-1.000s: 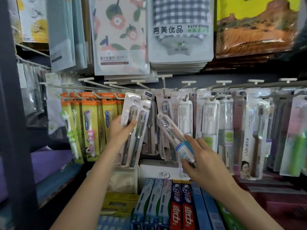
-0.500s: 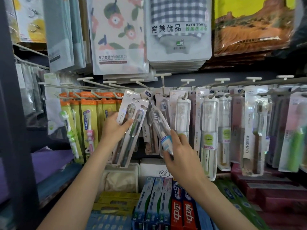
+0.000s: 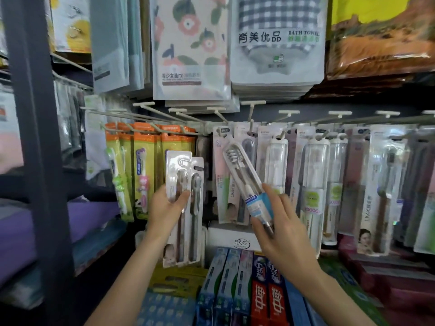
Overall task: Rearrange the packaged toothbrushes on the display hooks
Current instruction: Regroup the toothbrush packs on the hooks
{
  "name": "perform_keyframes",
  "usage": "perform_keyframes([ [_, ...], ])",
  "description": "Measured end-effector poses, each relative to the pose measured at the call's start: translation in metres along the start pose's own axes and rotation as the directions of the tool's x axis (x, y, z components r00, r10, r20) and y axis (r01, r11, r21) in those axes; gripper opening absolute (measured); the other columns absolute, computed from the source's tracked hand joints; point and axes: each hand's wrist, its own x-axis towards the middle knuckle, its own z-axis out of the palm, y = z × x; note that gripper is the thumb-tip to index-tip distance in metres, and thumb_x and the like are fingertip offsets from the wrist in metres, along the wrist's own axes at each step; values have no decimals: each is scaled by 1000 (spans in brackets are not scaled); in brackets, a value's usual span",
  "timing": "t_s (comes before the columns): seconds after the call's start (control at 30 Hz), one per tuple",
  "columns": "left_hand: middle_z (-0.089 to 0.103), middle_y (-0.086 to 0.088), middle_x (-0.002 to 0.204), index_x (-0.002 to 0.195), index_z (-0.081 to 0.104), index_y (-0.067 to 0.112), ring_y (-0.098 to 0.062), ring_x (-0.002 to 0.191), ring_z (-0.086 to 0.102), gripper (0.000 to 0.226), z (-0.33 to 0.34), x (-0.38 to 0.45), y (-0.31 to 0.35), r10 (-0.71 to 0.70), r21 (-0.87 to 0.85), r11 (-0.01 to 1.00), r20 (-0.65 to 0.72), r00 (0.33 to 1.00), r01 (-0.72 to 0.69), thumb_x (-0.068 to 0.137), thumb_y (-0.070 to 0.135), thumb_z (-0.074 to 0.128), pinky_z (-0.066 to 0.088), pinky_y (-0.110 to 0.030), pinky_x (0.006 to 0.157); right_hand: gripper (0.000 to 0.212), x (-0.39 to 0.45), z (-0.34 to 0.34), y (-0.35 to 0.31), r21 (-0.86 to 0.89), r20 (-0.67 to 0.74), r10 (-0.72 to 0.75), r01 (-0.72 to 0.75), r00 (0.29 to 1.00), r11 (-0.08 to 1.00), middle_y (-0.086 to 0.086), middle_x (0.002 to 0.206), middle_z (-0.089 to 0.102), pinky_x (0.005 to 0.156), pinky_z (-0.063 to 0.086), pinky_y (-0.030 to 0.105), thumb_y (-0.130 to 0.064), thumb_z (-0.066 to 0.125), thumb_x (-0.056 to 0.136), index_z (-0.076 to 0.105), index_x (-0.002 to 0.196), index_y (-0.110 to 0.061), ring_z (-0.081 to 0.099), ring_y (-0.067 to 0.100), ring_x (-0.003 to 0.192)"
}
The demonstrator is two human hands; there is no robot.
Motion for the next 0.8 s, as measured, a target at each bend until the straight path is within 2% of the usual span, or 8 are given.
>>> perform_keyframes([
  [0.07, 56, 9, 76, 84, 54, 14, 0, 70, 51, 9, -10, -1, 3, 9, -18, 1000, -31, 999, -10, 85, 12, 63, 36, 0, 53, 60, 0, 9, -6, 30, 45, -36, 34, 998, 999, 0, 120, 45, 52, 48, 30, -25, 55, 90, 27, 143, -19, 52, 11, 68],
  [0.13, 56, 11, 77, 82, 53, 21, -2, 71, 53, 14, -20, -2, 6, 16, -33, 999, -49, 999, -18, 86, 11, 62, 37, -2, 57, 60, 3, 19, -14, 55, 93, -84, 79, 992, 995, -1, 119, 43, 55, 43, 23, -26, 52, 92, 23, 145, -22, 48, 10, 74],
  [0.2, 58, 9, 76, 88, 57, 13, -2, 69, 54, 7, -28, -3, 5, 11, -39, 999, -65, 998, -13, 85, 11, 63, 39, -9, 60, 60, 12, 28, -20, 65, 91, -72, 66, 993, 996, -1, 118, 41, 55, 36, 19, -26, 50, 93, 20, 145, -22, 44, 8, 78],
  [0.43, 59, 4, 75, 90, 59, 9, -2, 68, 54, 8, -44, -4, 2, 32, -9, 999, -86, 996, -33, 84, 9, 64, 38, -9, 56, 59, 62, 50, -28, 95, 46, 60, -64, 997, 993, 8, 127, 41, 70, 46, 34, -21, 50, 93, 23, 144, -13, 56, 25, 90],
  [0.53, 57, 6, 73, 88, 58, 8, -4, 67, 53, 8, -47, -4, 1, 42, 7, 999, -93, 995, -42, 84, 8, 64, 36, -4, 54, 59, 66, 59, -24, 111, 47, 68, -73, 997, 991, 8, 126, 41, 71, 46, 34, -21, 51, 93, 23, 145, -13, 55, 24, 90],
  [0.63, 58, 9, 75, 90, 58, 10, 1, 68, 53, 9, -47, -2, -1, 47, -1, 999, -86, 995, -47, 83, 7, 64, 37, -3, 54, 61, 65, 61, -19, 135, 68, 62, -71, 996, 988, 7, 124, 40, 74, 46, 32, -21, 51, 93, 21, 146, -12, 55, 25, 93],
  [0.7, 60, 7, 79, 93, 59, 11, 1, 72, 55, 11, -45, 1, -3, 43, -19, 999, -87, 995, -45, 83, 9, 65, 39, -8, 60, 63, 68, 62, -14, 174, 87, 62, -77, 994, 982, 8, 122, 42, 76, 49, 35, -20, 53, 93, 21, 146, -12, 57, 26, 92],
  [0.8, 62, 6, 82, 95, 60, 12, -3, 75, 57, 13, -41, 2, -3, 40, -41, 998, -88, 995, -44, 83, 11, 65, 41, -17, 64, 64, 71, 63, -7, 178, 116, 62, -82, 991, 981, 9, 124, 43, 74, 45, 30, -21, 53, 92, 20, 146, -13, 55, 25, 95],
])
